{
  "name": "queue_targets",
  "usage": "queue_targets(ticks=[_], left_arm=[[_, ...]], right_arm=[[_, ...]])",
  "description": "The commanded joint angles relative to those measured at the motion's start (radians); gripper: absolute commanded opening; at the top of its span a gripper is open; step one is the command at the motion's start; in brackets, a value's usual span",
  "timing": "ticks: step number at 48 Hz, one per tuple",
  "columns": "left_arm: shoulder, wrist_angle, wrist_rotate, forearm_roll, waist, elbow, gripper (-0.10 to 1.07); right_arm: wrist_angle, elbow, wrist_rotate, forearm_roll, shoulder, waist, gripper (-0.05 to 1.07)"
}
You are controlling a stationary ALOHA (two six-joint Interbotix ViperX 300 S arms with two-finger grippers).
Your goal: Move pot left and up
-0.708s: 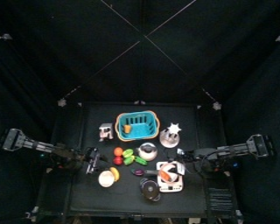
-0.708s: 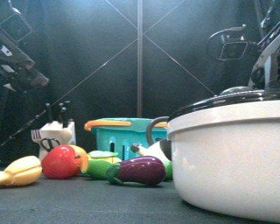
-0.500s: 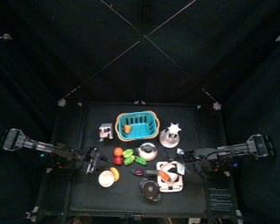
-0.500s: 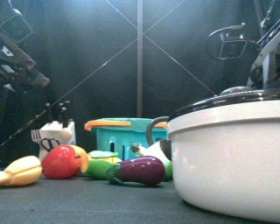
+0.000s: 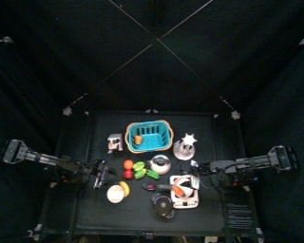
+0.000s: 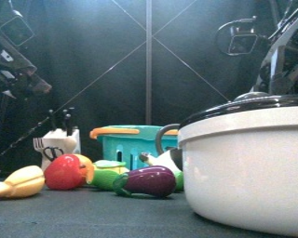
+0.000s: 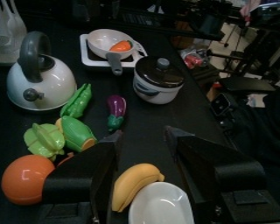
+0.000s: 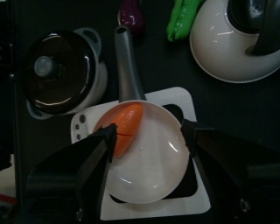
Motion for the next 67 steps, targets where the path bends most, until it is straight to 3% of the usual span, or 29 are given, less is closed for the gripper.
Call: queue_targets(ticks=[1, 20, 29, 44, 54, 67], left_arm=[[0.002, -0.005, 0.000, -0.002, -0.002, -0.014, 0.82], [0.012, -0.012, 0.002, -0.002, -0.026, -0.020, 0.83], [0.032, -0.012, 0.002, -0.002, -0.057, -0.055, 0.83], [0.120, -0.012, -0.003, -0.015, -0.063, -0.129, 0.83], [0.127, -0.014, -0.003, -0.044, -0.069, -0.146, 0.83], [0.129, -0.012, -0.003, -0.107, -0.086, -0.140, 0.83]], right_arm=[[-0.012, -0.034, 0.000, 0.002, -0.008, 0.005, 0.93], [-0.083, -0.071, 0.000, 0.011, 0.014, 0.066, 0.93], [-0.132, -0.081, 0.000, 0.009, 0.038, 0.137, 0.93], [-0.187, -0.109, 0.003, 0.067, 0.158, 0.318, 0.93], [-0.262, -0.160, -0.003, 0.032, 0.264, 0.337, 0.93], [-0.264, -0.236, 0.002, -0.018, 0.396, 0.385, 0.93]])
